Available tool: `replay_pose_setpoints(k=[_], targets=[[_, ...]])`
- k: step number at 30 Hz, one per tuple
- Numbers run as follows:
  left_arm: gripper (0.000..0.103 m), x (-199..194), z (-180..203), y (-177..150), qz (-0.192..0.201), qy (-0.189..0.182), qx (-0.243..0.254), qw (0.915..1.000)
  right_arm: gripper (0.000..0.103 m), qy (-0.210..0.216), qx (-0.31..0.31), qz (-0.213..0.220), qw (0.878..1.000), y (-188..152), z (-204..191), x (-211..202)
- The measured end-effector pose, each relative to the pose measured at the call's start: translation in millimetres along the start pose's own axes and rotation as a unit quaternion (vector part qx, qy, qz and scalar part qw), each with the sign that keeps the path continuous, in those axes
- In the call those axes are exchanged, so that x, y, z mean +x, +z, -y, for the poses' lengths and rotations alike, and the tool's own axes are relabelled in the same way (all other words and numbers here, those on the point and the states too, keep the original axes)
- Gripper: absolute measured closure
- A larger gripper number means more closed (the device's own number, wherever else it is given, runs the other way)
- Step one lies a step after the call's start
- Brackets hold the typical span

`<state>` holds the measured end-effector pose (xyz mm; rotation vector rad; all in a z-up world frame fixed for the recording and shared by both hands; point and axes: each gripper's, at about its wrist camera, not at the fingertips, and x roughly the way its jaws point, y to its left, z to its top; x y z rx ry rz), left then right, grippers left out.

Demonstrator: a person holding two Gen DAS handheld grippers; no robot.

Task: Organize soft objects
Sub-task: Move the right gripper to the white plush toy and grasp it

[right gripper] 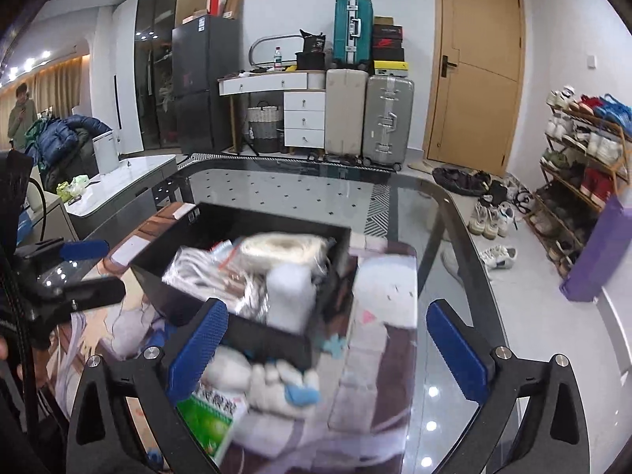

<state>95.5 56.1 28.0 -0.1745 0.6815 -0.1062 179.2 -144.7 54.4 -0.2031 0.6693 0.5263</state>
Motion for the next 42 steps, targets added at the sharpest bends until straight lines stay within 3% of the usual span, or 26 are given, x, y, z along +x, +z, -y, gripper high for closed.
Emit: replay_pose_setpoints(k=[7, 16, 31, 37, 42], targets=[[0.0, 0.7, 4.4, -17.2, -0.008, 0.004, -0.01, 0.9999, 0.001, 0.003, 0.024, -0.008, 1.0, -29.9, 9.4, -11.6], [0.0, 14.8, 16.0, -37.4, -0.021, 0.026, 0.01, 0.9994, 0.001, 0.021, 0.048, -0.046, 0.998, -53.8, 7.0, 3.7], [0.0, 15.6, 13.4, -45.2, -0.016, 0.008, 0.007, 0.9998, 0.001, -0.009, 0.07, -0.103, 0.992, -53.1, 1.8, 41.0], [0.0, 17.7, 13.6, -44.7, -0.021, 0.003, 0.008, 0.9997, 0.001, 0.002, 0.097, -0.115, 0.989, -54.1, 10.0, 48.7], [0.0, 18.0, 12.7, -44.9, -0.022, -0.001, 0.004, 0.9998, 0.021, 0.038, 0.1, -0.108, 0.988, -54.5, 12.4, 48.2]])
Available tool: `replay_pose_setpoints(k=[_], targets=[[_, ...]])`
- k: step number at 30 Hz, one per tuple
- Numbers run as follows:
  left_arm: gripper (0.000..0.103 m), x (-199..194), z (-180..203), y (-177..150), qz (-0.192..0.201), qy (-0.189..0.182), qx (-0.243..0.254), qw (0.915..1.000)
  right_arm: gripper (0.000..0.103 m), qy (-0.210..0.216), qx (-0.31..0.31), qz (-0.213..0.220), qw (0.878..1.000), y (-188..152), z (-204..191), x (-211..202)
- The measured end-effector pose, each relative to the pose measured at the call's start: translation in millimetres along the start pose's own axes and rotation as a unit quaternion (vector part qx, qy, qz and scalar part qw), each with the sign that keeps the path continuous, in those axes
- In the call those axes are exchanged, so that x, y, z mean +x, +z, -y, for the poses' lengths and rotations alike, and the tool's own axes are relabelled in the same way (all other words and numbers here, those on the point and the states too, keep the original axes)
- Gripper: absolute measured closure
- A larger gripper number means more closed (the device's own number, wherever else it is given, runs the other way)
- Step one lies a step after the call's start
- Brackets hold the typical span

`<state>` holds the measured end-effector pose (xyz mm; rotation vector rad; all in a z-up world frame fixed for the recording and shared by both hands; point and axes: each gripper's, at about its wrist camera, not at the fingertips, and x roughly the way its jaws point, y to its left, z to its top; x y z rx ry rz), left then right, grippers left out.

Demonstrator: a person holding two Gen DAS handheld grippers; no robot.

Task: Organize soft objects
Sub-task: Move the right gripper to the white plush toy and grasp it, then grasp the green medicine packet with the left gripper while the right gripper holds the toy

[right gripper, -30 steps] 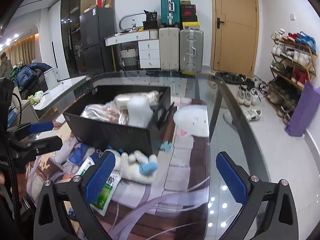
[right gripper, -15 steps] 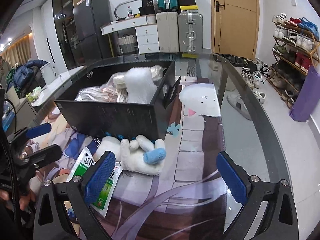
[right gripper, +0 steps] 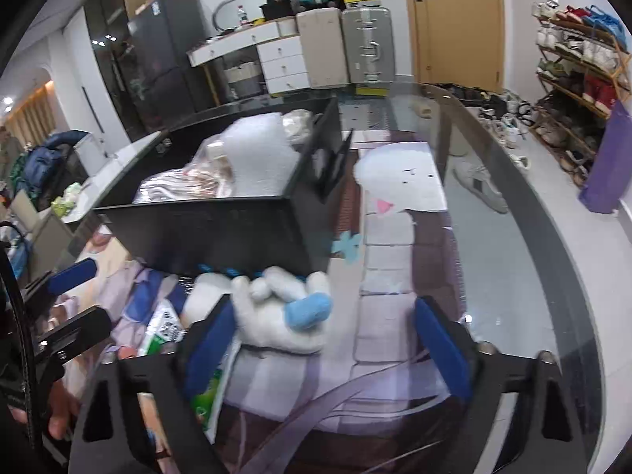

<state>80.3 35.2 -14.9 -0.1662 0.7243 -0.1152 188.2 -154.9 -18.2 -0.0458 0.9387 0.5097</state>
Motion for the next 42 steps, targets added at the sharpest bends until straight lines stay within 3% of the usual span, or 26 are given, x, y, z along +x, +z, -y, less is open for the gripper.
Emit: replay_pose_setpoints(k=[7, 23, 37, 42], targets=[[0.0, 1.0, -1.4, -0.6, -0.004, -0.004, -0.002, 1.0, 0.06, 0.054, 0.004, 0.007, 0.999, -6.9, -3.8, -7.3], [0.0, 4.3, 10.7, -1.1, -0.019, 0.023, 0.024, 0.9993, 0.063, 0.056, 0.008, 0.053, 0.997, -21.7, 15.2, -49.7], [0.0, 23.3, 62.7, -7.0, -0.083, -0.04, 0.048, 0.9946, 0.063, 0.076, 0.026, 0.067, 0.994, -21.5, 35.5, -66.6], [0.0, 31.0, 73.0, -11.6, -0.096, -0.032, 0.053, 0.9934, 0.063, 0.081, 0.029, 0.066, 0.994, -23.2, 37.0, -66.5]])
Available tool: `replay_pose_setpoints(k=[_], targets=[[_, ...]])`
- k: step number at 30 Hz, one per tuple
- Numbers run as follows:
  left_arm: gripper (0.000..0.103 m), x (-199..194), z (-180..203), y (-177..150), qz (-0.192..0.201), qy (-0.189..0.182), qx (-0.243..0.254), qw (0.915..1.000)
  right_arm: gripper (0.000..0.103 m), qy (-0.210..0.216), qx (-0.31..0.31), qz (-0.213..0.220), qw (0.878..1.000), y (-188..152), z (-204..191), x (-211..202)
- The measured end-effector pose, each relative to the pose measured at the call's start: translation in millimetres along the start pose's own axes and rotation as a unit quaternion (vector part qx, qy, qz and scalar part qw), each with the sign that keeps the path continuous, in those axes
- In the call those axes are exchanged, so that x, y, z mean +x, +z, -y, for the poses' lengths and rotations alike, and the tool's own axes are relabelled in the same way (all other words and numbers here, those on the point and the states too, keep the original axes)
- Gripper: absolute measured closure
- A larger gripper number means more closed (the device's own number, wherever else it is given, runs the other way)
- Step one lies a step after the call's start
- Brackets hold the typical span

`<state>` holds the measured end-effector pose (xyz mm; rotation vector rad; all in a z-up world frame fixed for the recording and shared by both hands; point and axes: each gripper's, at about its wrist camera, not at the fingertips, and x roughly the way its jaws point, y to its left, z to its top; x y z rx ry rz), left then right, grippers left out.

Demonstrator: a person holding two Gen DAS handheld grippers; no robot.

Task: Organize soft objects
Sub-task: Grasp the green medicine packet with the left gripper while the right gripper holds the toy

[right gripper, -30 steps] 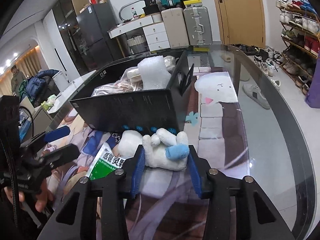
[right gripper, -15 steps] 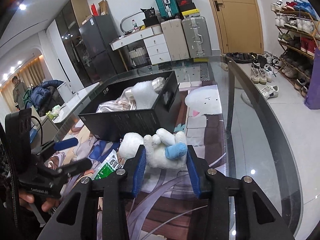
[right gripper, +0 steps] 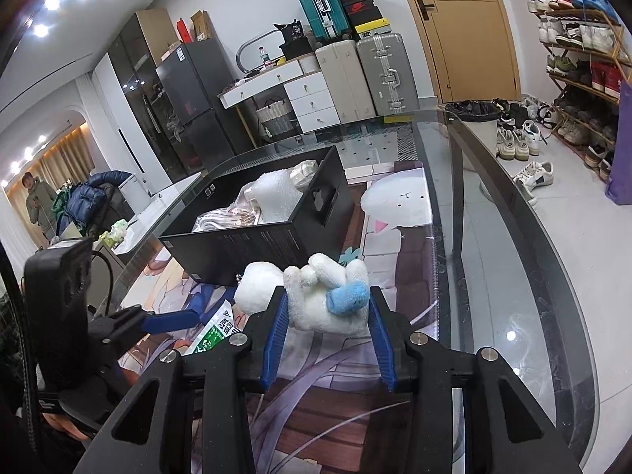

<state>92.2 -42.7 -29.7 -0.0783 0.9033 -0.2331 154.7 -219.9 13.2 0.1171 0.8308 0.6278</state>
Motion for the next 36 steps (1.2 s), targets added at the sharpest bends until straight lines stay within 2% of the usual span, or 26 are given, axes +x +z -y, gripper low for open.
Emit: replay_pose_setpoints(k=[12, 18, 19, 23, 26, 29, 36], targets=[[0.0, 11.4, 23.2, 2.5, -0.018, 0.058, 0.042, 0.9973, 0.063, -0.003, 0.014, 0.002, 1.0, 1.9, 8.5, -4.2], [0.001, 13.1, 24.8, 7.1, -0.018, 0.059, 0.039, 0.9973, 0.063, -0.001, 0.013, 0.0, 1.0, 2.0, 7.3, -3.4], [0.005, 12.3, 24.1, 7.5, -0.016, 0.059, 0.04, 0.9974, 0.063, -0.001, 0.013, 0.0, 1.0, 2.2, 6.8, -3.3], [0.034, 4.3, 20.9, 3.7, 0.007, 0.051, 0.046, 0.9976, 0.063, 0.0, 0.016, 0.001, 1.0, 2.7, 7.0, -3.5], [0.045, -1.8, 14.1, 1.6, 0.011, 0.042, 0.041, 0.9982, 0.063, -0.001, 0.017, 0.002, 1.0, 3.0, 6.5, -3.8], [0.052, -5.3, 11.3, 0.9, 0.014, 0.041, 0.043, 0.9981, 0.063, 0.0, 0.016, 0.002, 1.0, 2.8, 5.5, -3.8], [0.057, -14.4, 9.5, -1.7, 0.021, 0.041, 0.044, 0.998, 0.063, 0.002, 0.012, 0.003, 1.0, 3.6, 5.6, -5.1]])
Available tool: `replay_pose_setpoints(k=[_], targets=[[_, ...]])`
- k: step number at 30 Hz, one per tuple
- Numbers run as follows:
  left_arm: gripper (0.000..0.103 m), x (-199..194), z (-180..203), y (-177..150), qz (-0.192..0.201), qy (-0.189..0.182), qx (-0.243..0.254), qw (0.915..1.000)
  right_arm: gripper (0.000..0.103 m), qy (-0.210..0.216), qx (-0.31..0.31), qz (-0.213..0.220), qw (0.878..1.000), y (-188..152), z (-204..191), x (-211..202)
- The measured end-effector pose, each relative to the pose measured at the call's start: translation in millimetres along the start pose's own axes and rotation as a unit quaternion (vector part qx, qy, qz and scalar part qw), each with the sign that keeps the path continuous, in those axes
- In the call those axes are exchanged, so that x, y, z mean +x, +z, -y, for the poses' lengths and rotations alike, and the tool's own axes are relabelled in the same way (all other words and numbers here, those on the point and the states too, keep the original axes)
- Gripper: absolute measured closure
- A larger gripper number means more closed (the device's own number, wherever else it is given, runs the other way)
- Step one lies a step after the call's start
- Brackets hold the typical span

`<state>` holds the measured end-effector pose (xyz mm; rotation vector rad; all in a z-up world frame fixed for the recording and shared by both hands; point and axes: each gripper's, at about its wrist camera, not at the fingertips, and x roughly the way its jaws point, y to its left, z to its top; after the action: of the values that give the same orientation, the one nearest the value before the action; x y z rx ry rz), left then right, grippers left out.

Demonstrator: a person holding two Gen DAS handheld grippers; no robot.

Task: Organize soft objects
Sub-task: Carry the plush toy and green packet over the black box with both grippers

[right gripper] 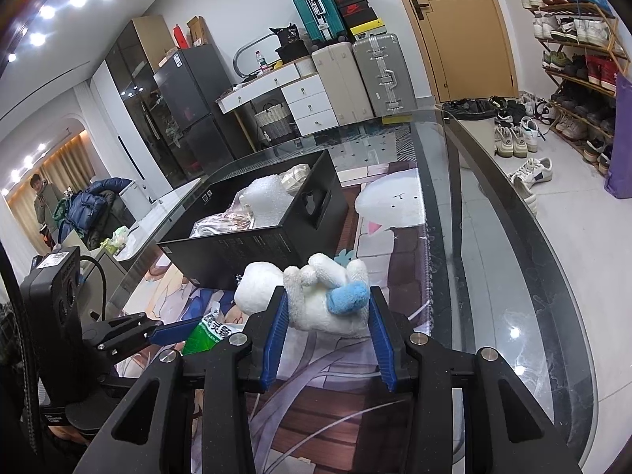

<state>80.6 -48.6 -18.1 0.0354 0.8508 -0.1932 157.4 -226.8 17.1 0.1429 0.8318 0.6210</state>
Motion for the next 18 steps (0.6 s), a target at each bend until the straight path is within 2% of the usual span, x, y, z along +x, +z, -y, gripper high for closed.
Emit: replay_pose_setpoints(k=[6, 18], targets=[[0.057, -15.7, -7.9, -0.3, 0.015, -0.002, -0.009, 0.9998, 0.063, 0.005, -0.007, 0.0, 1.0, 1.1, -5.0, -0.5], [0.057, -55.0, -44.6, 14.0, 0.062, 0.008, -0.045, 0.997, 0.063, 0.023, -0.038, 0.032, 0.998, 5.1, -30.4, -10.7]])
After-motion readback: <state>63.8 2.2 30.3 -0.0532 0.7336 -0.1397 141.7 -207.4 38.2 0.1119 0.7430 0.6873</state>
